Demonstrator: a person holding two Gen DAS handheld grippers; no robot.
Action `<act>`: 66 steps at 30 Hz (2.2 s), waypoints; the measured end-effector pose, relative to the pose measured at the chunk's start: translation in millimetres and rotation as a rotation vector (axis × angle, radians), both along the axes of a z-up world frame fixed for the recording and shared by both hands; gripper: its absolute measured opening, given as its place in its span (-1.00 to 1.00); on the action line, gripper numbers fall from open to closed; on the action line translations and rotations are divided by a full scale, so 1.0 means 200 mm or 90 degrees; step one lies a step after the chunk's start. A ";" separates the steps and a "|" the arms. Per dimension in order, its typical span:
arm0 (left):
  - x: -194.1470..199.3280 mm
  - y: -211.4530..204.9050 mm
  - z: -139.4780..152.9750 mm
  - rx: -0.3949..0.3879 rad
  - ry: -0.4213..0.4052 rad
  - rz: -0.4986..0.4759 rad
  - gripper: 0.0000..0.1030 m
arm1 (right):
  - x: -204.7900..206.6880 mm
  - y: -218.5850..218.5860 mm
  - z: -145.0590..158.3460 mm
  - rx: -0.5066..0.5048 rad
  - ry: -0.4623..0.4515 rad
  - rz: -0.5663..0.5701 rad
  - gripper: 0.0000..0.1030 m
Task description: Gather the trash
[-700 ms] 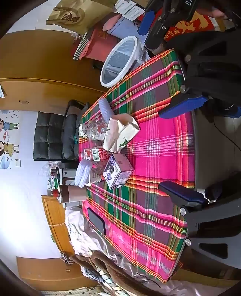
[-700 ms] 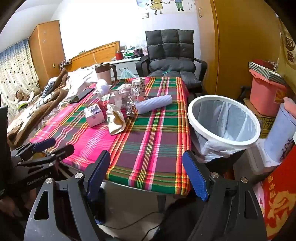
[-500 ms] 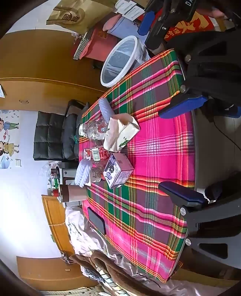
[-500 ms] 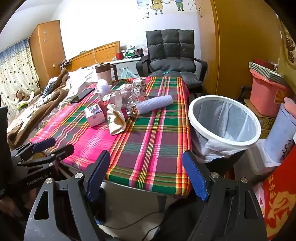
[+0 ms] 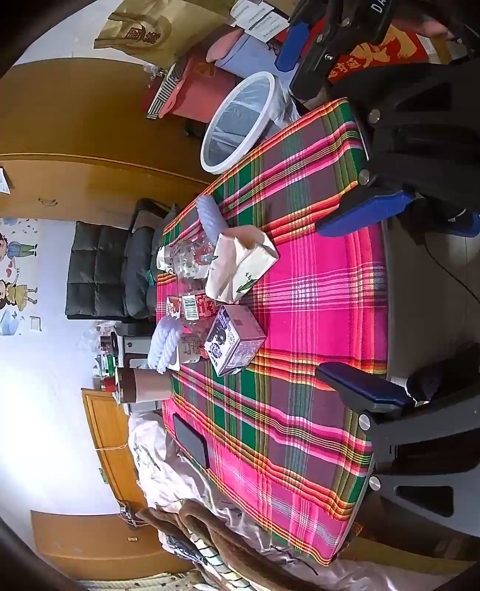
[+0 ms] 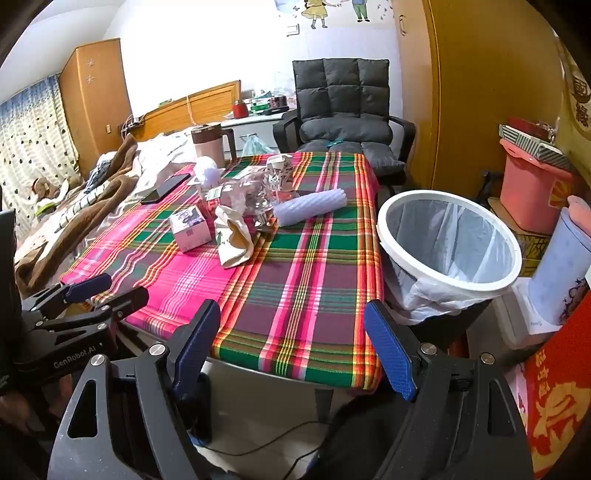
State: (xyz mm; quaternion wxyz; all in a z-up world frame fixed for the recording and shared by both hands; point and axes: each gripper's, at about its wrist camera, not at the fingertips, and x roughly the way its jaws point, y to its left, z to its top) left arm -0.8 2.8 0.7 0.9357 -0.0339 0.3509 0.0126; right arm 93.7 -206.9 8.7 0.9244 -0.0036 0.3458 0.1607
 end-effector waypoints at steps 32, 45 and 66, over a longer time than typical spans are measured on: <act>0.00 -0.01 0.01 -0.005 -0.002 -0.005 0.35 | 0.00 0.00 0.00 -0.001 0.001 0.001 0.57; 0.00 -0.03 0.01 -0.005 -0.003 -0.005 0.35 | 0.00 0.00 0.00 0.000 0.001 0.002 0.57; 0.01 0.00 0.00 -0.009 -0.004 -0.015 0.35 | 0.01 0.00 -0.01 0.001 0.005 0.004 0.57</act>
